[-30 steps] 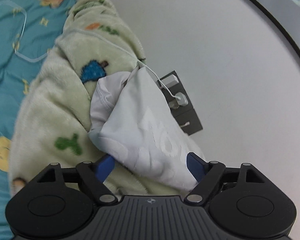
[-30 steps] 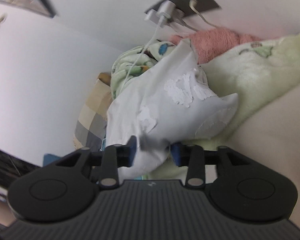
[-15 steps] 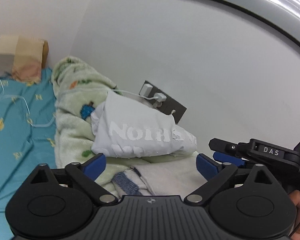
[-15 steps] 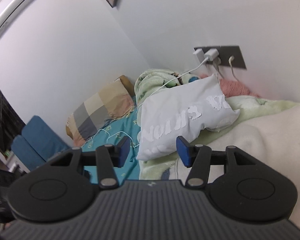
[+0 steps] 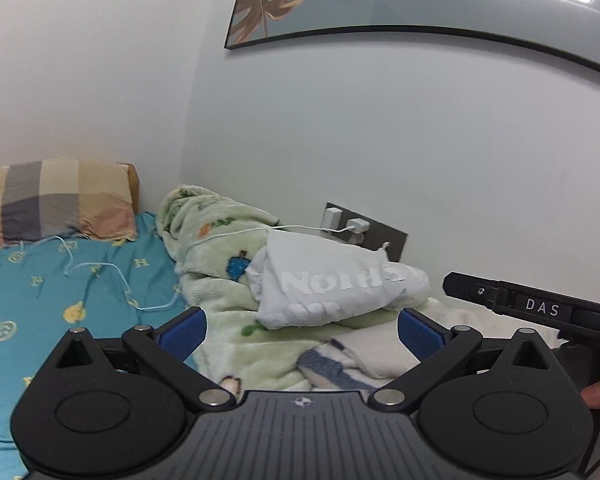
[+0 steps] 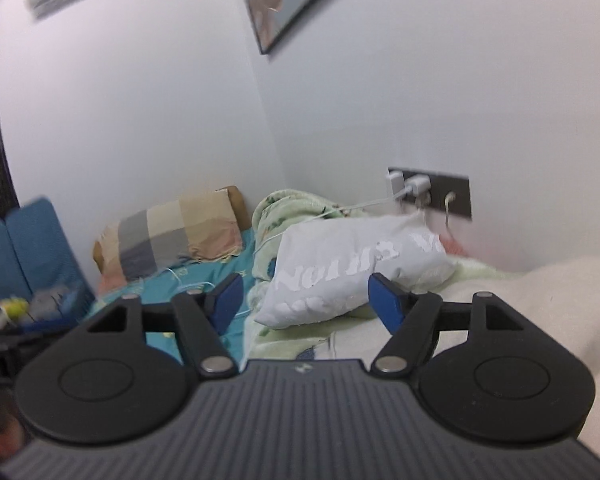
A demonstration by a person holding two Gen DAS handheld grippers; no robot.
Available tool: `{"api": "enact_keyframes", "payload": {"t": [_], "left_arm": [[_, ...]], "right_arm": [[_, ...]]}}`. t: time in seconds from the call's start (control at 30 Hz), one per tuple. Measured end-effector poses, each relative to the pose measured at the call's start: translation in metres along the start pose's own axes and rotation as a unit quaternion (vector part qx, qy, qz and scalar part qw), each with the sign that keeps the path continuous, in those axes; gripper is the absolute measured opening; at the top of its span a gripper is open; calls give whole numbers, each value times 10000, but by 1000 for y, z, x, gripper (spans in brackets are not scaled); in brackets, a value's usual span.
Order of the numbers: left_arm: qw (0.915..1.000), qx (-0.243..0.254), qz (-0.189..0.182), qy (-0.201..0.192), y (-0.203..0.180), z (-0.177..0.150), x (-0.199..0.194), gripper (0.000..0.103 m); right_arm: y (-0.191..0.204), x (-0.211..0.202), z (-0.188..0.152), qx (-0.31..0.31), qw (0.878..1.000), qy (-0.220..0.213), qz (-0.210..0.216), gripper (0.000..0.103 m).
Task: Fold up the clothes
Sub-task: 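Lower the folded shirt onto the green blanket and open both grippers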
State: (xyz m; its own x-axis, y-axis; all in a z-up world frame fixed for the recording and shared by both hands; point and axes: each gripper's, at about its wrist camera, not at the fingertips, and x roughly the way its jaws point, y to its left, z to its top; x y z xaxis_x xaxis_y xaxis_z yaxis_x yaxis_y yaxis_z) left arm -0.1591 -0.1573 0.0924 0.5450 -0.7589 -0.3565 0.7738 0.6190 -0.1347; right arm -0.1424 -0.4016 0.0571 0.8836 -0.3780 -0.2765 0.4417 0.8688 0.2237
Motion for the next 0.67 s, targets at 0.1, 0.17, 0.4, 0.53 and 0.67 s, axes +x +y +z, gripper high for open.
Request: {"api": "enact_keyframes", "payload": {"t": [0.1,0.17,0.4,0.53,0.67], "left_arm": [[9998,131,126,-28,5,-5,-5,103],[9998,136,164,-38,9,-8,-6,103],[9996,96,281,12,23,-19,-6,103],[9994,132,331,12,24,-21,-7,103],[9992,162,359,14,23,-22,-9,103]], "right_arm": [[9,-1,-6,-57,10000,-30,-29,83],[14,-1,-9,-32,10000,-31,-33,83],[29,3,-19,-112,9995,-18,-308,83],[36,0,-23,-240,9986,-84,-461,83],[39,-2,-26,-287,9984,-39,-476,83]]}}
